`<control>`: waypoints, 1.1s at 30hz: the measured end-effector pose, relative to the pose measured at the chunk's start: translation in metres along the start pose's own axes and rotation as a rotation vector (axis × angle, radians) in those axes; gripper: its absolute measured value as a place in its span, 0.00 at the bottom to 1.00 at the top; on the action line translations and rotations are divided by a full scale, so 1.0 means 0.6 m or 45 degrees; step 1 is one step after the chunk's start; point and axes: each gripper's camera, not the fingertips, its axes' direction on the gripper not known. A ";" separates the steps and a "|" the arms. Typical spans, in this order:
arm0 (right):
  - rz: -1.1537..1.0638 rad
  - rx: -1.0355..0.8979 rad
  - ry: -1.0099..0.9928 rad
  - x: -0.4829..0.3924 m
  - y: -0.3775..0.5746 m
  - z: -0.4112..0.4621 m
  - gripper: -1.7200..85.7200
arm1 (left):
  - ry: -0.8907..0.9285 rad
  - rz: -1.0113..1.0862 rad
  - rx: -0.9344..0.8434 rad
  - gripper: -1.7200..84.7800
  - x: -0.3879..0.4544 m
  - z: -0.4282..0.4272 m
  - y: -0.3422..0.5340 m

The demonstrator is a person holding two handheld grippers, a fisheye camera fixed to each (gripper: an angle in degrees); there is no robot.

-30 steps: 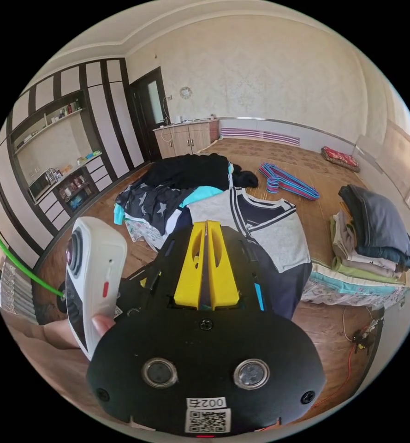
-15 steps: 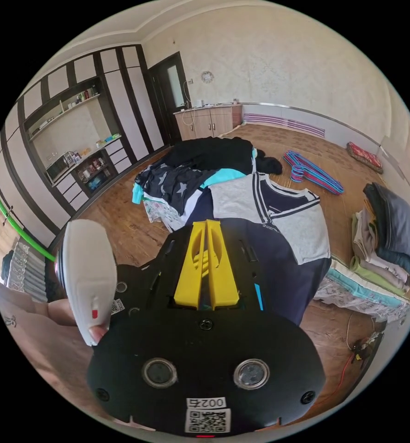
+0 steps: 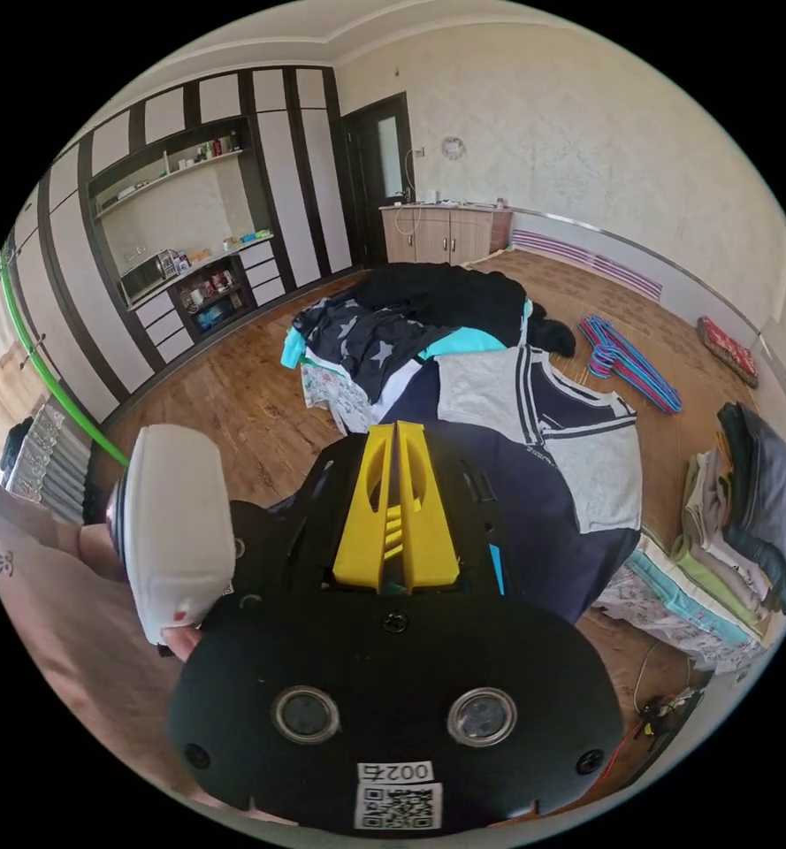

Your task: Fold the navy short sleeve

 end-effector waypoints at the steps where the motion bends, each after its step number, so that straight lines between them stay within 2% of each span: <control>1: -0.009 0.033 0.061 -0.008 -0.001 0.002 0.01 | 0.002 -0.018 -0.017 0.01 -0.005 0.002 0.000; 6: -0.068 0.058 0.192 -0.039 0.001 0.025 0.01 | -0.106 -0.116 -0.238 0.01 -0.064 0.029 0.003; 9: -0.077 0.028 0.177 -0.038 0.022 0.046 0.01 | -0.162 -0.244 -0.196 0.01 -0.120 0.015 0.021; 12: -0.148 -0.068 0.126 -0.042 0.053 0.078 0.01 | -0.255 -0.365 -0.181 0.01 -0.173 -0.003 0.040; 17: -0.356 -0.281 -0.141 -0.073 0.107 0.133 0.03 | -0.394 -0.326 -0.154 0.01 -0.229 -0.012 0.077; 19: -0.407 -0.326 -0.233 -0.085 0.119 0.149 0.05 | -0.372 -0.287 -0.159 0.01 -0.250 -0.006 0.094; 23: -0.519 -0.382 -0.361 -0.113 0.138 0.181 0.09 | -0.164 -0.200 -0.155 0.01 -0.301 0.012 0.138; 26: -0.567 -0.430 -0.415 -0.123 0.149 0.203 0.11 | -0.134 -0.142 -0.100 0.01 -0.334 0.015 0.164; 33: -0.605 -0.525 -0.368 -0.125 0.168 0.244 0.11 | 0.061 0.055 -0.180 0.01 -0.391 0.049 0.202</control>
